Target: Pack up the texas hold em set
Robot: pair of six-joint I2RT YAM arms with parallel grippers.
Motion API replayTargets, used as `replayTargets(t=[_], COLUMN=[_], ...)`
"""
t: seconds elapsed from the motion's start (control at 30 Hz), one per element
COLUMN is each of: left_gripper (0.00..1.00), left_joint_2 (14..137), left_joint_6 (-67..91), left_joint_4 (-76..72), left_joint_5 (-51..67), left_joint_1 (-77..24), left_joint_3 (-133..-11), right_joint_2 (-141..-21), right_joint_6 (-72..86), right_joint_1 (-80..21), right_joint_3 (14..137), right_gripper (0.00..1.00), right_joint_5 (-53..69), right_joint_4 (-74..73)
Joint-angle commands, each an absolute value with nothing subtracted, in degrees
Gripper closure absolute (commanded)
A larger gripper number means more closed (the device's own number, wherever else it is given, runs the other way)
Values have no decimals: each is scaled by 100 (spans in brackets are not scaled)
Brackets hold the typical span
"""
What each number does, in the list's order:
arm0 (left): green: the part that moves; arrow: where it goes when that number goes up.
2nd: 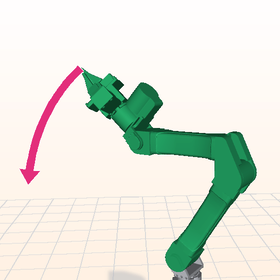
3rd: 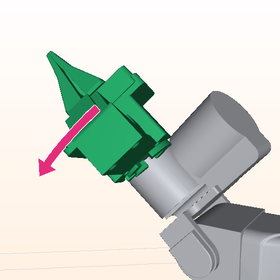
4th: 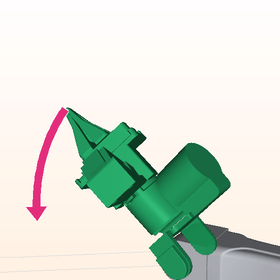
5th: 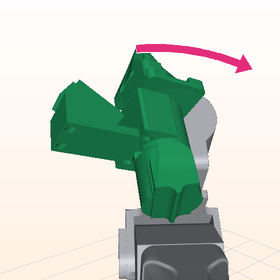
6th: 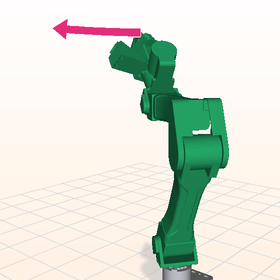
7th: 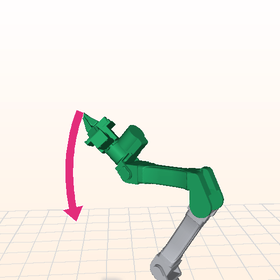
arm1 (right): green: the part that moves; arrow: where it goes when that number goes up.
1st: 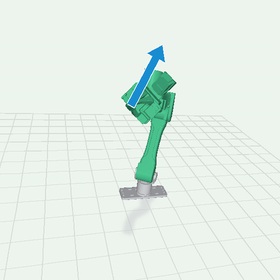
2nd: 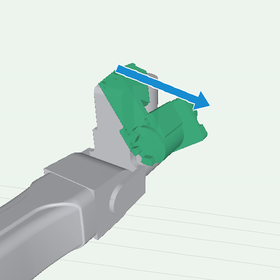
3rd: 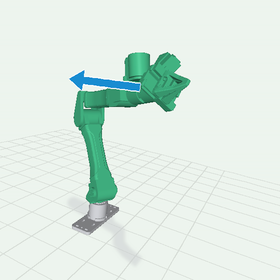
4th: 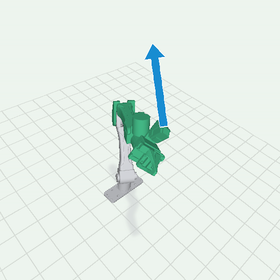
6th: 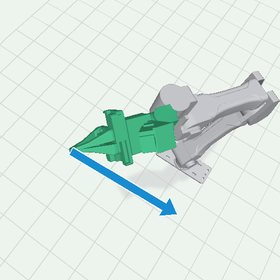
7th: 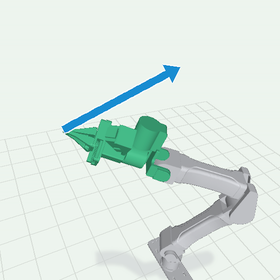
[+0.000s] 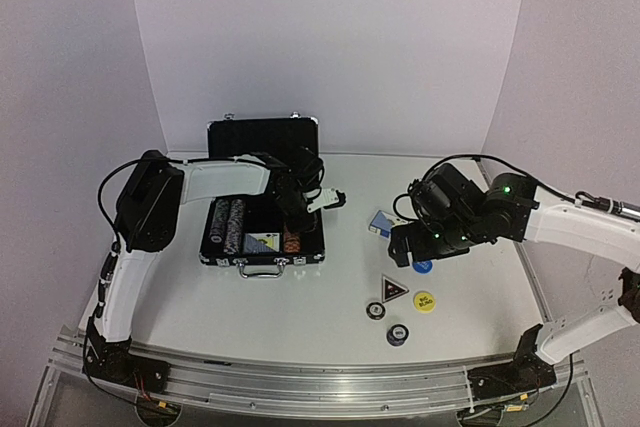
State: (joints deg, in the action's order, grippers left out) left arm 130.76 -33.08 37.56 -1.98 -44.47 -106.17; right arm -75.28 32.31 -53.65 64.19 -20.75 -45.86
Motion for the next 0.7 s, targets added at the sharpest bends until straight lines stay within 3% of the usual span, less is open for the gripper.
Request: replayTargets(t=[0.0,0.67], left_gripper=[71,76], left_joint_2=[12636,12554], left_joint_6=[-3322,-3284], left_joint_4=[3311,3363], left_joint_5=[-736,-643], left_joint_1=[-4271,-4245], left_joint_3=[-11019,-10997], right_joint_2=[-7593,-7718], right_joint_6=[3112,2821], right_joint_1=[-5328,-5317], right_joint_3=[6662,6741], right_gripper=[2,2], right_joint_5=[-2039,-1974], right_joint_4=[-4478,-4424])
